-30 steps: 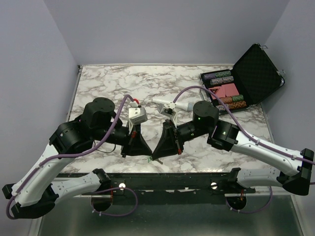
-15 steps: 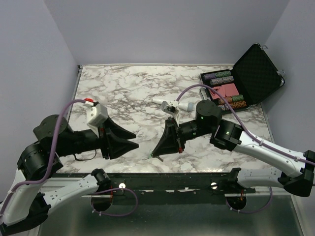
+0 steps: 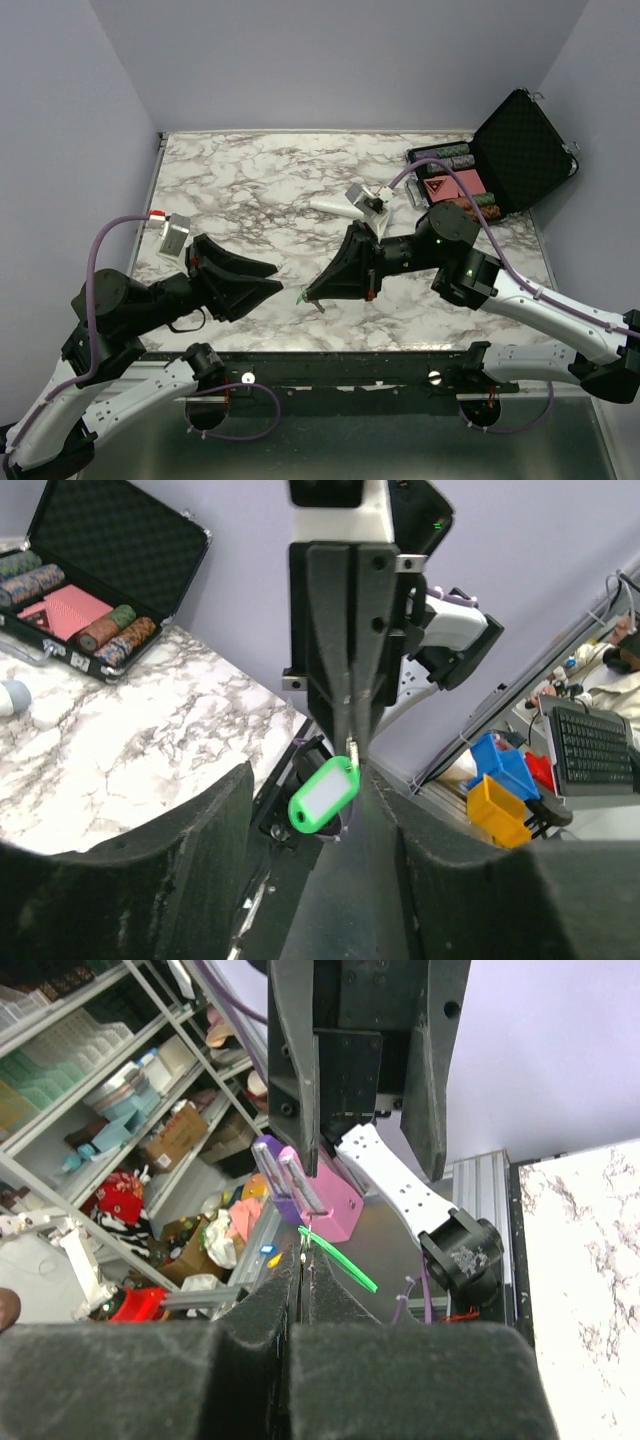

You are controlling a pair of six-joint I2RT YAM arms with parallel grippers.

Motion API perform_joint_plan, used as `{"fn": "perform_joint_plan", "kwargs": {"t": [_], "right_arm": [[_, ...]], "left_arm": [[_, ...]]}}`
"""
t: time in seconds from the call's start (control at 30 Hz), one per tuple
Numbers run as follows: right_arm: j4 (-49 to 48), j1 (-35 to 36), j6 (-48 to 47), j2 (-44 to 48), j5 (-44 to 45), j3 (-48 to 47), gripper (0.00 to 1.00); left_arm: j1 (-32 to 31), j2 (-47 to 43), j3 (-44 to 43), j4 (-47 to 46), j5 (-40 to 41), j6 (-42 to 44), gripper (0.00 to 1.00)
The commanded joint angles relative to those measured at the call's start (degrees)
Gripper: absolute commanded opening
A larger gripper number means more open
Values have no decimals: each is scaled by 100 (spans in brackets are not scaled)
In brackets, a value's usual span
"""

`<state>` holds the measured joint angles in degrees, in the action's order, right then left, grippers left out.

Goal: Remove the keys from the keyring

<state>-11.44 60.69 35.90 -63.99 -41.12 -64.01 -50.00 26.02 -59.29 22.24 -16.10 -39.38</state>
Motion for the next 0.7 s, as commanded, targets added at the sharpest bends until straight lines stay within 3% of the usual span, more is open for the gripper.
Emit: {"fn": "perform_joint_plan", "kwargs": {"t": [0.0,0.3,0.67], "right_arm": [[-490,5,189,-44,341,99,1],[-482,5,172,-88,403,117,1],[-499,13,181,-88,403,125,1]], "left_arm": [[-19,-159,268,-887,143,-466,61],[-19,34,453,-1371,-130,-606,58],[-27,368,453,-1328,-508,-606,52]]}}
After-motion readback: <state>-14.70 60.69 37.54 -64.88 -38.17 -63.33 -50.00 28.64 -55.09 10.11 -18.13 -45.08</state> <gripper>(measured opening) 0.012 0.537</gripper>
